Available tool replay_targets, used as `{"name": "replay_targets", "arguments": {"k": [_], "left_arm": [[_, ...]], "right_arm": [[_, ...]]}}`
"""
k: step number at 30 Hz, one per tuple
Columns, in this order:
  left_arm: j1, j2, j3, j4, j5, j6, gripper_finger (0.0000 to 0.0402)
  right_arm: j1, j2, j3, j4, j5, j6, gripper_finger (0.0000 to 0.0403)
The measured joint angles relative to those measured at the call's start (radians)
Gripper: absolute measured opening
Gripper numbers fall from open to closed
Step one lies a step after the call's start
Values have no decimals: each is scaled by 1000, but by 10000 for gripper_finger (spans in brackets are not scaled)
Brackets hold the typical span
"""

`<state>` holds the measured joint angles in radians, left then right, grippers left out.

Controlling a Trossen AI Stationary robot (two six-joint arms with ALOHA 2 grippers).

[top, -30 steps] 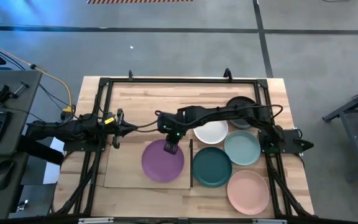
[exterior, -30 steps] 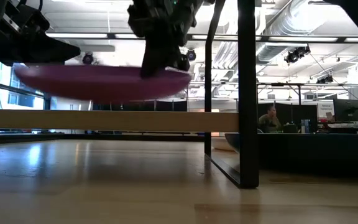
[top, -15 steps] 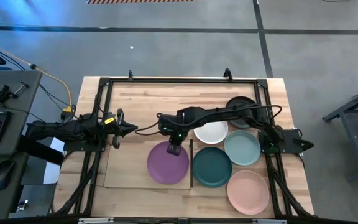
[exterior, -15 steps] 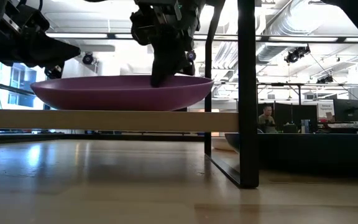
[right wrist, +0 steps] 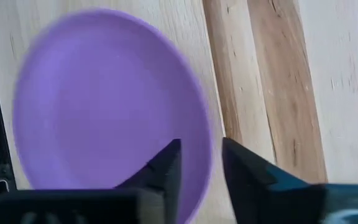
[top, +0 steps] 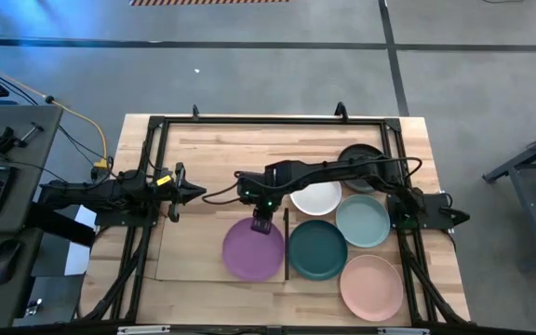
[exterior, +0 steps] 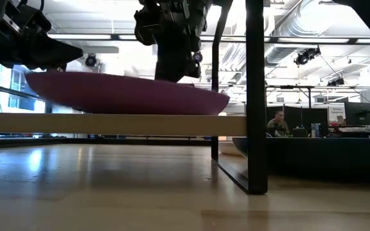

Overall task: Place and stack plates onto a shelf
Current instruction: Put the white plate on the shelf

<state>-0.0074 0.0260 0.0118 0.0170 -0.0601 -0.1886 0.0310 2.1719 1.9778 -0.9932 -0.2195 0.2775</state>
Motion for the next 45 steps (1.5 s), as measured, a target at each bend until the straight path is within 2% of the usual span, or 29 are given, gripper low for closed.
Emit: {"name": "replay_targets", "arguments": {"k": [4, 8, 14, 18, 21, 25, 30, 34, 40, 45], "left_arm": [[0, 0, 0, 0, 0, 0, 0], [0, 0, 0, 0, 0, 0, 0], [0, 0, 0, 0, 0, 0, 0], [0, 0, 0, 1, 0, 0, 0], [0, 0, 0, 2, 0, 0, 0], [0, 0, 0, 2, 0, -1, 0], [0, 0, 0, 2, 0, 0, 0], [0, 0, 0, 2, 0, 0, 0], [0, 0, 0, 2, 0, 0, 0], [0, 0, 0, 2, 0, 0, 0]], "right_arm": [[-11, 0, 1, -2, -1, -40, 146], [-36, -1, 57, -48, 7, -75, 173], [-61, -16, 180, -200, 116, -165, 183], [-66, -70, 158, -275, 175, -194, 183], [-67, -157, 41, -277, 230, -206, 183], [-82, -346, -219, -174, 245, -150, 183], [-110, -624, -558, 70, 246, -23, 183], [-126, -811, -776, 315, 247, 65, 183], [-143, -985, -989, 608, 286, 101, 183], [-143, -1038, -1067, 717, 341, -7, 183]]}}
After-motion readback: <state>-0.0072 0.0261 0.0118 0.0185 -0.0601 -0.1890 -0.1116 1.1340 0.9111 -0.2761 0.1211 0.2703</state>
